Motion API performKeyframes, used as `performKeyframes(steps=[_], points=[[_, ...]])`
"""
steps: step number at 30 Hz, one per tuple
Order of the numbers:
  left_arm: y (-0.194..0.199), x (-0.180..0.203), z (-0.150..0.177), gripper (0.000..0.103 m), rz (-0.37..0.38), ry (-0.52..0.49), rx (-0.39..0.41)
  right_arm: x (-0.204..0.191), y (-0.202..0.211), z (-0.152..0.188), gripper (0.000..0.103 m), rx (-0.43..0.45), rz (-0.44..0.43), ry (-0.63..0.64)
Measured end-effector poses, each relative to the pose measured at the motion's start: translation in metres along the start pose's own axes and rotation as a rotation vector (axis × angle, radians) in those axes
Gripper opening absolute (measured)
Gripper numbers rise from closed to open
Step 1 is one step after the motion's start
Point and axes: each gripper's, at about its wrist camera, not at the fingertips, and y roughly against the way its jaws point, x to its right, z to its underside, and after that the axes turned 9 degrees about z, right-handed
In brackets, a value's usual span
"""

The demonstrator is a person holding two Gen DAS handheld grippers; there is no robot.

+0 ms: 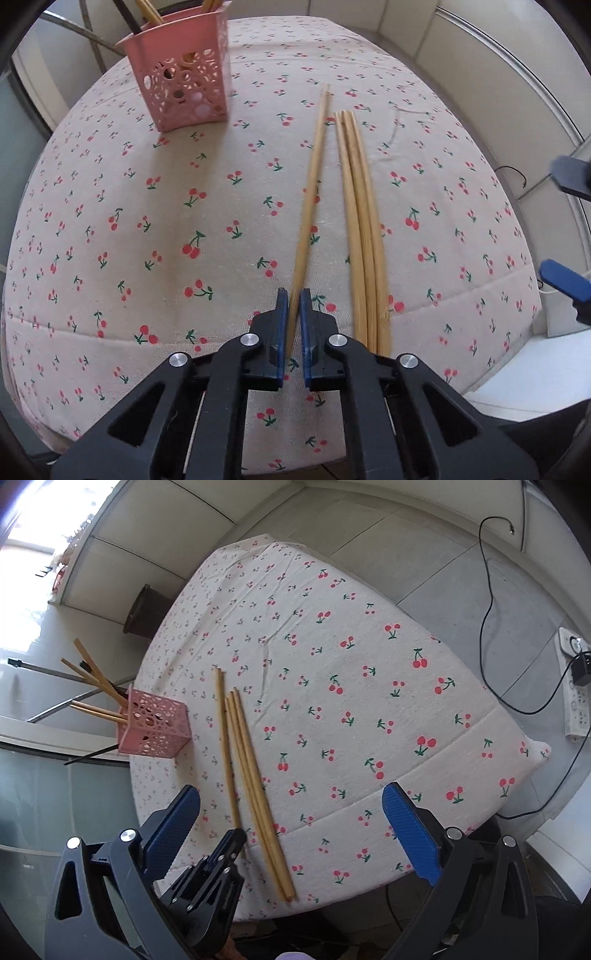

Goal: Organize utensils
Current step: 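Lift the chopstick with the left gripper while the right gripper grasps another wooden chopstick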

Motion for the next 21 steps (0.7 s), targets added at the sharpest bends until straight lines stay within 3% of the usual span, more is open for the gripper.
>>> performKeyframes(steps=[2,5,8,13,16,18,21], points=[[0.008,-0.005,0.003,0.004,0.03,0.013,0.029,0.001,-0.005,-0.001,0.096,-0.005,0.013,-0.007],[0.045,0.0,0.004,0.004,0.061,-0.017,0.135,-0.003,-0.013,-0.003,0.096,-0.02,0.011,0.0],[0.099,0.004,0.003,0.004,0.13,-0.055,0.285,-0.012,-0.02,-0.006,0.096,-0.022,0.019,0.016],[0.166,0.006,-0.005,0.004,0.148,-0.118,0.521,-0.035,-0.035,-0.017,0.096,-0.041,-0.015,0.032],[0.176,0.005,-0.016,0.004,0.154,-0.116,0.572,-0.053,-0.04,-0.026,0.095,0.001,0.007,0.086],[0.176,0.0,-0.019,0.004,0.16,-0.098,0.575,-0.062,-0.045,-0.031,0.086,0.023,0.026,0.104],[0.177,-0.008,-0.021,0.004,0.165,-0.079,0.569,-0.078,-0.062,-0.034,0.058,0.015,0.104,0.16]])
